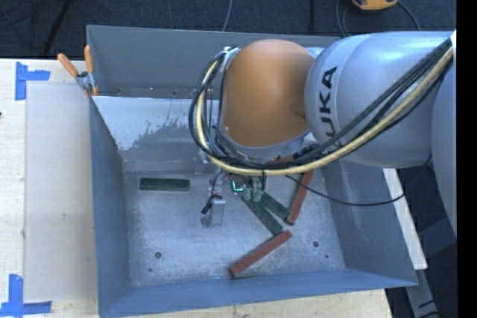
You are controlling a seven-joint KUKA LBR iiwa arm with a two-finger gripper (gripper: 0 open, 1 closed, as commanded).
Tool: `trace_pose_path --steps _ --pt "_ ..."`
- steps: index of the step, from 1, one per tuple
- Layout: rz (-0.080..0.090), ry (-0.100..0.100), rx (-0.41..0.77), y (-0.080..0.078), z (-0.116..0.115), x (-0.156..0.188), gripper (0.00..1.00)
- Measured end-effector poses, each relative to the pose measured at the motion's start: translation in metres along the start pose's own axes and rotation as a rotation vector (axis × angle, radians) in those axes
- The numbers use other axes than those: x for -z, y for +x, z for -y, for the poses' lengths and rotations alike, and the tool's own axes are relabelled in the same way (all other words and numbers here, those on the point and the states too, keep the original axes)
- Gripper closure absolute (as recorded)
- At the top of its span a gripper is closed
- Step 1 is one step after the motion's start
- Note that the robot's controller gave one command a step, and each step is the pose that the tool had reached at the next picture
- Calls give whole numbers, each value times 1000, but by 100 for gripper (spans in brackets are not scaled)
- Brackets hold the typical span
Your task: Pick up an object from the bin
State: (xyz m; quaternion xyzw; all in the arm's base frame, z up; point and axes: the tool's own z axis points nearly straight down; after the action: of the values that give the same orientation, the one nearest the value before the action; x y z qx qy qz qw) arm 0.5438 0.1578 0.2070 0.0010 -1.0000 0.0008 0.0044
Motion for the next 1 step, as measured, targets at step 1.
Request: trace_pose_path --steps 1 --pt "8 -2 -4 -2 1 5 0"
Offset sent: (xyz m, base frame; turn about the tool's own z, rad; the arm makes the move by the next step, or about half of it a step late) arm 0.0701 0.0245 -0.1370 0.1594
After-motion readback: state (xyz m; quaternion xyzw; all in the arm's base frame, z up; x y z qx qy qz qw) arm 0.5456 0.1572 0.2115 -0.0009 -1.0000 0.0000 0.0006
